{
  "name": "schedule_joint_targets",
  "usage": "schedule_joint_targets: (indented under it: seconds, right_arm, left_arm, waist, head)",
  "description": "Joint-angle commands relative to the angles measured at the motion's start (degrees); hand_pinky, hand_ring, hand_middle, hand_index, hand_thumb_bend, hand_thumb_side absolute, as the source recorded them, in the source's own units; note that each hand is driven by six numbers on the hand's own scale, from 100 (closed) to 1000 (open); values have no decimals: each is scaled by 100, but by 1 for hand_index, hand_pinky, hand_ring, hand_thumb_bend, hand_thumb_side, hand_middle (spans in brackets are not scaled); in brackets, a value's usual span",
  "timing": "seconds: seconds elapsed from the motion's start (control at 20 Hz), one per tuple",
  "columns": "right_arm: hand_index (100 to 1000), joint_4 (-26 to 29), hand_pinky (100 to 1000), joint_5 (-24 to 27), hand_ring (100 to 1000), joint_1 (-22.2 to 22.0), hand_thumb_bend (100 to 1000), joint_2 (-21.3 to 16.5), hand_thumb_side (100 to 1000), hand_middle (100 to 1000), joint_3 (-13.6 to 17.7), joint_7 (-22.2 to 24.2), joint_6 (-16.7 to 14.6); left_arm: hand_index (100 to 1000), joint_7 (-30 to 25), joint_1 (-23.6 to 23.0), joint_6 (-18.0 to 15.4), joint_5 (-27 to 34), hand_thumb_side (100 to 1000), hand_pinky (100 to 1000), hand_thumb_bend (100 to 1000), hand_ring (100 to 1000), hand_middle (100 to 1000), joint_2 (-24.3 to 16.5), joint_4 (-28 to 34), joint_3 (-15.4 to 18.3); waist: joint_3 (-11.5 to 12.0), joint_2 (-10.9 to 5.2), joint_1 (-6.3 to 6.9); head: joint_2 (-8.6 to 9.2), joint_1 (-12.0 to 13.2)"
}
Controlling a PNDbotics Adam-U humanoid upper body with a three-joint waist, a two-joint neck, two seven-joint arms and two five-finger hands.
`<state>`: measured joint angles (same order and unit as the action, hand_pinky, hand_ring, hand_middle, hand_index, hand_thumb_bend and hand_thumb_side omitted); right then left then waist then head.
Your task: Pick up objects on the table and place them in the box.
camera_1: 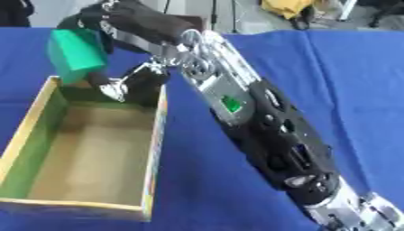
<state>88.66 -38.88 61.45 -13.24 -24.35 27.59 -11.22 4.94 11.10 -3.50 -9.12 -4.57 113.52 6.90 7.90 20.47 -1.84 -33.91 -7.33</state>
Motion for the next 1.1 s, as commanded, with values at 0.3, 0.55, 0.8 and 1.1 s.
schedule_joint_targets:
  seconds: [0.3, 0.55, 0.8, 1.1]
  right_arm:
    - [248, -192, 690, -202, 603, -57, 100, 106, 199, 182, -335, 490, -240]
    - [300, -143, 676, -589, 637, 13, 100, 57, 198, 243, -368, 735, -546]
    - [308, -44, 676, -1015, 665, 75, 100, -21, 198, 316, -358, 1000, -750]
    - [671, -387, 740, -1474, 775, 50, 100, 130, 198, 621, -566, 1456, -1186]
  left_arm:
    - [486, -21, 35, -21, 6, 913, 100, 100, 357, 483, -128, 107, -31]
    - [485, -21, 35, -16, 5, 914, 100, 100, 357, 483, -124, 107, -31]
    - [485, -13, 37, -13, 5, 914, 100, 100, 357, 483, -122, 107, -28]
    - [484, -29, 32, -1, 12, 914, 100, 100, 356, 483, -110, 107, -45]
  waist:
    - [32, -98, -3]
    - [42, -96, -4]
    - [61, -98, -16]
    - [111, -92, -19]
  head:
    - [39, -88]
    - [39, -98]
    - [54, -117]
    - [52, -176]
